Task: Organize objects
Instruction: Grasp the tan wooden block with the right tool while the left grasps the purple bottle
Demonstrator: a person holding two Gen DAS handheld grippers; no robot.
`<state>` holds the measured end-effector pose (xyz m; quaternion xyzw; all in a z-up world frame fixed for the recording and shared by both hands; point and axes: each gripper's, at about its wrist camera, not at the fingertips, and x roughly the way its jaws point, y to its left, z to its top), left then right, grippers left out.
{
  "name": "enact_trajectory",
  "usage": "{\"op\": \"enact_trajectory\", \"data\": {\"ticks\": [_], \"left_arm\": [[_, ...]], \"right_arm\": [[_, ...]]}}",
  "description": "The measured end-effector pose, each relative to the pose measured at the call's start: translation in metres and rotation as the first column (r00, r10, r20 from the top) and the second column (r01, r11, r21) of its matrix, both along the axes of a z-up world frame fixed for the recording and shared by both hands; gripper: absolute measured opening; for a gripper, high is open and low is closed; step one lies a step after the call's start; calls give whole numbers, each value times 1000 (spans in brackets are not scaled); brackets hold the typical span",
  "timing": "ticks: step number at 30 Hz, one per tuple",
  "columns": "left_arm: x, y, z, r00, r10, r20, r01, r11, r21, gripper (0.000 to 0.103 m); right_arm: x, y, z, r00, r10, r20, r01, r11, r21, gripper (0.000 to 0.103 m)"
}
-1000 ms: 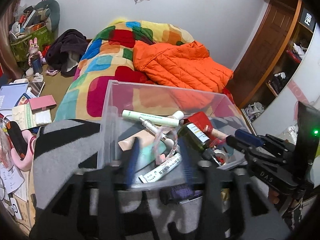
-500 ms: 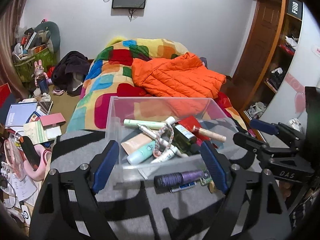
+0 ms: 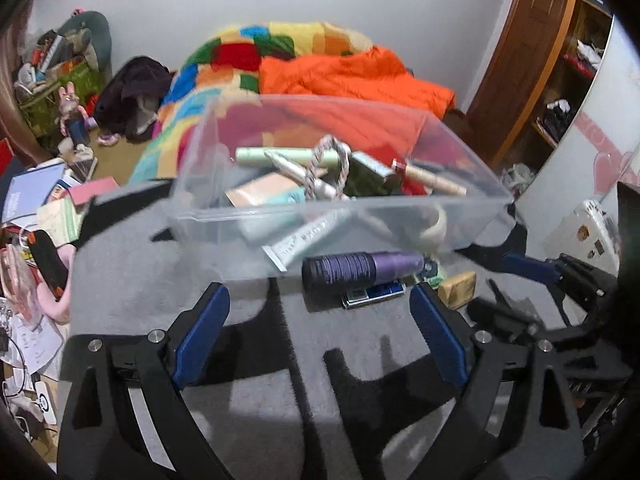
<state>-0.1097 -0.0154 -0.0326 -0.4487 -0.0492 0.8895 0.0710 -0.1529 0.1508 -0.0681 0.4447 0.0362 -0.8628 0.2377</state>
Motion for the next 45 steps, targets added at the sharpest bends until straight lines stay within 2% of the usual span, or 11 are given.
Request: {"op": "enact_trajectory", "data": {"ticks": [5, 6, 8, 11, 15, 20, 22, 23, 34, 40, 45], "left_arm": [[-19, 11, -13, 998, -46, 48, 47, 999, -8, 92], [-22, 13, -15, 997, -56, 57, 56, 998, -8, 92], [-27, 18, -19, 995, -76, 70, 76, 997, -7, 92], [-32, 26, -22, 993, -94, 74, 95, 995, -19, 92], [-30, 31, -23, 991, -119, 53, 119, 993, -1, 91], [-22, 33, -19, 989, -144, 39, 144, 990, 2, 61], [-18, 33, -18, 988, -152, 41, 152, 988, 10, 45], [-14, 33, -17, 986, -159, 41, 158, 987, 18, 42], [39, 61, -5, 952, -305, 22, 304, 952, 45, 42], [41, 56, 7, 963, -271, -10, 271, 963, -2, 43], [21, 58, -4, 966, -258, 33, 258, 966, 8, 46]], "right_arm": [[-7, -5, -15, 1000, 1, 19, -1, 1000, 17, 70], [-8, -4, -17, 1000, 2, 23, -2, 1000, 16, 67], [-9, -3, -20, 999, 11, 37, -12, 1000, 13, 49], [-9, 0, -20, 998, 35, 50, -34, 999, -28, 37], [-4, 4, -14, 1000, 31, 6, -31, 999, -12, 37], [-6, 17, -5, 1000, -21, -14, 20, 1000, -22, 37], [-10, 18, -5, 999, -42, -17, 42, 999, -13, 37], [-12, 19, -5, 999, -49, -16, 49, 999, -12, 37], [-14, 12, -5, 1000, -22, -1, 22, 999, -45, 33], [-9, 26, -3, 999, -43, 20, 44, 996, -77, 27], [-3, 41, -3, 997, -63, 40, 66, 993, -96, 27]]}}
